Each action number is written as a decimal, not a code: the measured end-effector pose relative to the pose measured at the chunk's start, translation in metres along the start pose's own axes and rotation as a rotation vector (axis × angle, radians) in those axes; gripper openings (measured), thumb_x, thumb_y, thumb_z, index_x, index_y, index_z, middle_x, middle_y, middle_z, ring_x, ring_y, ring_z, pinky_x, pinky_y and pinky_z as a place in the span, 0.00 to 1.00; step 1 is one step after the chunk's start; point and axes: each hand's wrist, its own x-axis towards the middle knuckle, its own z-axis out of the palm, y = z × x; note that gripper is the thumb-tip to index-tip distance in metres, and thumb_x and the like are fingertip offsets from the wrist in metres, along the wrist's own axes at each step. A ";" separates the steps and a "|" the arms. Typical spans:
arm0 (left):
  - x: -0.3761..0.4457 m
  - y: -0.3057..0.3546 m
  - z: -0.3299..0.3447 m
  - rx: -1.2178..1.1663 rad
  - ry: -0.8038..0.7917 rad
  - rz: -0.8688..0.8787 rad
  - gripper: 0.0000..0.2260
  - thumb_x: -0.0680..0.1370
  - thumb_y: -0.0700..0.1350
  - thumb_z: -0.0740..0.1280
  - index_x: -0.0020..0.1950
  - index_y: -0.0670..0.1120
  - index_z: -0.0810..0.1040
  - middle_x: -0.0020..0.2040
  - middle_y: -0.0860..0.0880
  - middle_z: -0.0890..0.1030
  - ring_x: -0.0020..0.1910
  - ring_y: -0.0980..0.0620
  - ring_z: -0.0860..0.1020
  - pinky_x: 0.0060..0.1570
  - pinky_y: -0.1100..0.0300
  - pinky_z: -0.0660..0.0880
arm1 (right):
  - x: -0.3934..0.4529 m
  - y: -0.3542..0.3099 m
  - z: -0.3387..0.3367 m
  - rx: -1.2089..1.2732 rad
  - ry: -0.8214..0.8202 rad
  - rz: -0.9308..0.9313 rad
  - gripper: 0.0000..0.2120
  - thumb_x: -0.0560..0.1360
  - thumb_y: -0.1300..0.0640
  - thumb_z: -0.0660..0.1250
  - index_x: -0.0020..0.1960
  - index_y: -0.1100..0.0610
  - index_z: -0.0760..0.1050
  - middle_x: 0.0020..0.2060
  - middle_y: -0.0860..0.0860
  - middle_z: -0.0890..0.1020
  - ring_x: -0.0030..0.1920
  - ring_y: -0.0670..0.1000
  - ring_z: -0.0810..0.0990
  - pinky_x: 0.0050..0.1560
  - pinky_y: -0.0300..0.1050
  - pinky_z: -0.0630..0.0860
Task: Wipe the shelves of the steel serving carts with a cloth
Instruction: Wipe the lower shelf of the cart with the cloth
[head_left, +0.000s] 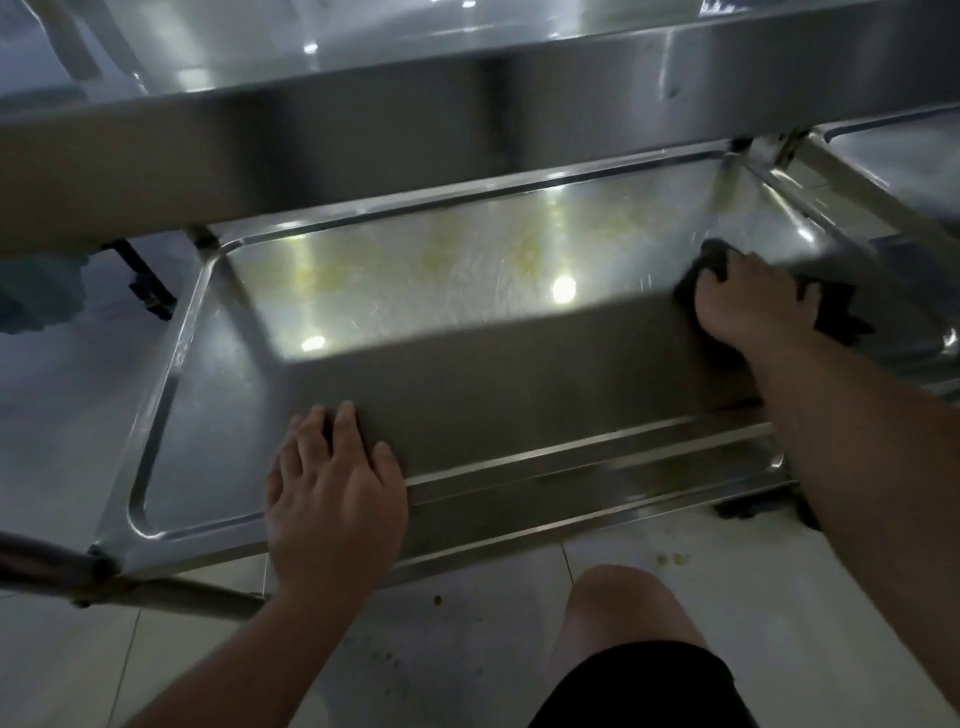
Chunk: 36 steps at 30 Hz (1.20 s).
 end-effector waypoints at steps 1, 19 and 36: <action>0.000 0.000 0.000 -0.002 -0.005 0.004 0.26 0.84 0.54 0.59 0.81 0.46 0.67 0.78 0.40 0.68 0.78 0.37 0.66 0.76 0.39 0.63 | -0.001 -0.019 0.004 0.011 0.009 0.019 0.31 0.81 0.40 0.47 0.80 0.51 0.62 0.78 0.55 0.67 0.79 0.60 0.63 0.78 0.68 0.53; 0.002 -0.003 -0.006 -0.107 -0.072 0.023 0.30 0.84 0.55 0.50 0.84 0.46 0.53 0.85 0.45 0.56 0.84 0.45 0.52 0.83 0.46 0.49 | -0.059 -0.081 0.033 -0.026 0.062 -0.367 0.32 0.81 0.36 0.46 0.80 0.48 0.62 0.78 0.53 0.68 0.78 0.57 0.65 0.79 0.62 0.56; 0.030 -0.121 -0.042 -0.134 -0.091 -0.069 0.30 0.86 0.57 0.49 0.85 0.44 0.54 0.85 0.42 0.56 0.84 0.44 0.52 0.83 0.45 0.49 | -0.207 -0.279 0.076 -0.083 -0.252 -1.160 0.29 0.85 0.36 0.50 0.84 0.41 0.53 0.83 0.40 0.56 0.83 0.45 0.50 0.82 0.53 0.41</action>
